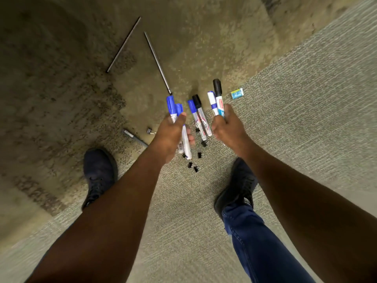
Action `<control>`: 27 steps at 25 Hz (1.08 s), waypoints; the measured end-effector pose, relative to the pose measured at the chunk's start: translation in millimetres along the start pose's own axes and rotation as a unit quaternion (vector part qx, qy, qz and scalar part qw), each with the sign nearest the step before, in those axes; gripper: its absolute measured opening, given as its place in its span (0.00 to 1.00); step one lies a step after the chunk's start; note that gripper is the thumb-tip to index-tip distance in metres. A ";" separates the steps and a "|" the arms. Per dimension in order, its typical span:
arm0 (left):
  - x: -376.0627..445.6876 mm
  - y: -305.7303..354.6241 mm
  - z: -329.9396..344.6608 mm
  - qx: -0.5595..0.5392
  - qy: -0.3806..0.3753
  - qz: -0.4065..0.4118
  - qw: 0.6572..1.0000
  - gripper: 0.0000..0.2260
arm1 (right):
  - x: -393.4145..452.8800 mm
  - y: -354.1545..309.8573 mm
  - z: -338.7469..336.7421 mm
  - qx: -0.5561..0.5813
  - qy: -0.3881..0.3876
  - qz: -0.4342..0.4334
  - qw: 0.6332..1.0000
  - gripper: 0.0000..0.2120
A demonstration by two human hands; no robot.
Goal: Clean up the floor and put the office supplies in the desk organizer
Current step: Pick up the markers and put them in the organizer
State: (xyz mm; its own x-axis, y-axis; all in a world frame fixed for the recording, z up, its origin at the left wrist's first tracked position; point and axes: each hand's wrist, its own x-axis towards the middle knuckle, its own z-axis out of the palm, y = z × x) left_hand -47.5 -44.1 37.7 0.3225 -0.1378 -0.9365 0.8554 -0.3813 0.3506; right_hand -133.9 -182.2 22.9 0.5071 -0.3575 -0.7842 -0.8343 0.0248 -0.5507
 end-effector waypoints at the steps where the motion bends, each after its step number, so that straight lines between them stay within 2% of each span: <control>1: -10.2 4.4 -2.4 -0.019 -0.014 -0.017 1.000 0.05 | -11.8 -6.7 2.1 0.013 -0.010 -0.002 1.000 0.08; 8: -61.4 24.0 -21.1 -0.080 -0.071 -0.015 0.994 0.10 | -97.5 -56.0 37.4 -0.048 -0.070 -0.115 0.990 0.20; 11: -60.7 21.5 -34.5 -0.055 -0.035 -0.020 0.998 0.09 | -104.9 -59.7 46.2 -0.108 -0.118 -0.133 0.978 0.24; 13: -54.2 18.8 -47.5 -0.034 0.004 -0.027 0.999 0.09 | -98.5 -57.6 50.1 -0.096 -0.166 -0.091 0.977 0.22; 14: -49.6 16.8 -54.0 -0.022 0.016 -0.031 0.999 0.10 | -92.3 -55.3 51.1 -0.055 -0.160 -0.062 0.984 0.18; 15: -45.5 14.9 -60.4 -0.010 0.019 -0.033 0.999 0.11 | -83.1 -50.3 51.4 -0.017 -0.117 -0.033 0.992 0.14; 16: -41.6 12.7 -66.9 -0.006 0.017 -0.033 0.999 0.10 | -69.0 -43.0 51.4 -0.014 -0.041 -0.013 0.999 0.10; 18: -38.4 8.3 -73.7 -0.019 -0.003 -0.030 0.999 0.06 | -34.0 -25.2 42.8 -0.140 0.107 0.002 0.984 0.09; 19: -35.4 3.6 -78.9 -0.024 -0.009 -0.031 0.999 0.04 | -15.3 -14.9 42.3 -0.201 0.135 0.007 0.970 0.10; 22: -24.7 -11.1 -96.9 -0.027 -0.002 -0.033 0.999 0.03 | 30.1 6.8 56.0 -0.283 0.104 0.016 0.953 0.20; 24: -20.8 -16.0 -106.2 -0.031 0.004 -0.034 0.999 0.07 | 44.3 14.3 63.3 -0.328 0.113 0.008 0.938 0.24; 27: -19.7 -17.9 -109.7 -0.029 0.011 -0.035 0.999 0.07 | 54.1 24.4 70.0 -0.391 0.140 -0.031 0.909 0.24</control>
State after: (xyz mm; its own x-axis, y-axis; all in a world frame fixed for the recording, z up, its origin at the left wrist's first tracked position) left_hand -24.7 65.7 50.5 0.2696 -0.0918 -0.9586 0.8976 -0.3365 0.2847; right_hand -111.7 -135.6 -53.1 0.5743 -0.5621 -0.5951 -0.7606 -0.6352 -0.1341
